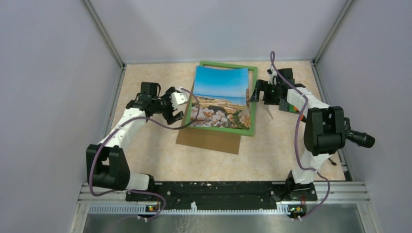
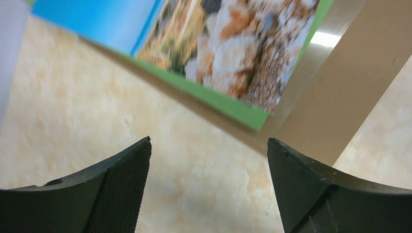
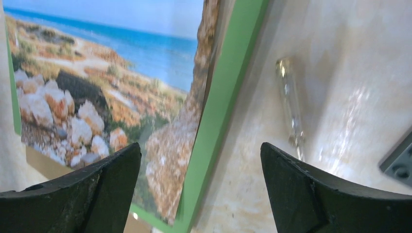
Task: Take the photo out of the frame
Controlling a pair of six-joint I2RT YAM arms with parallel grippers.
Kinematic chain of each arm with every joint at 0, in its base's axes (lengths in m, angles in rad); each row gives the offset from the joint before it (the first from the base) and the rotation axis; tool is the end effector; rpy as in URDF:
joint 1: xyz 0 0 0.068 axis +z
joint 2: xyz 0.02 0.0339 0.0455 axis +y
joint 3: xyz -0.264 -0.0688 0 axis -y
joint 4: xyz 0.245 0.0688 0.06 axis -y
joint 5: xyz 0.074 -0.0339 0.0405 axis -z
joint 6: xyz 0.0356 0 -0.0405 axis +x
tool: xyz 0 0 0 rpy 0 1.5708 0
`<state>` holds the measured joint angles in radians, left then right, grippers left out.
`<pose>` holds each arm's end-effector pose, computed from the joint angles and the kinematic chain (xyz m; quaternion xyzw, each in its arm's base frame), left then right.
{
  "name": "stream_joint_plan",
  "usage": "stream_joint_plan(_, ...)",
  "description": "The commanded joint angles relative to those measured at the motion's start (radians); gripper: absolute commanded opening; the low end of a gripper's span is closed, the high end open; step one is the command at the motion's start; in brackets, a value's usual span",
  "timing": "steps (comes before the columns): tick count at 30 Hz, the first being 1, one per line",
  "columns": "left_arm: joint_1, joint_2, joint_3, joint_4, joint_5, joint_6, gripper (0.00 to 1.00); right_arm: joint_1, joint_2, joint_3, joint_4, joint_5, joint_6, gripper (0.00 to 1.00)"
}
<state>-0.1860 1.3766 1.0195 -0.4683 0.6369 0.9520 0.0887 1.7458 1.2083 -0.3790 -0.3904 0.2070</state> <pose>0.2803 -0.0743 0.2677 0.5726 0.6837 -0.1412 0.4297 0.3695 0.0465 0.2147 -0.0073 0.9310 0.2281 0.2847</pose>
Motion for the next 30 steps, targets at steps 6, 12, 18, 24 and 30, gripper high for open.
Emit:
stream_joint_plan(6,0.210,0.077,-0.155,-0.156,-0.051,0.330,0.99,-0.001,0.192,0.263,0.103,0.060,0.046,0.87)
stream_joint_plan(12,0.212,0.113,-0.214,-0.058,-0.033,0.352,0.99,0.007,0.320,0.387,0.117,0.091,0.043,0.80)
stream_joint_plan(18,0.211,0.201,-0.193,-0.097,0.006,0.435,0.97,0.020,0.405,0.453,0.118,0.112,0.032,0.74)
stream_joint_plan(24,0.155,0.207,-0.213,-0.142,0.034,0.493,0.94,0.045,0.436,0.446,0.119,0.076,0.028,0.59)
stream_joint_plan(30,0.088,0.202,-0.260,-0.094,0.019,0.438,0.85,0.088,0.438,0.408,0.110,0.047,0.027,0.45)
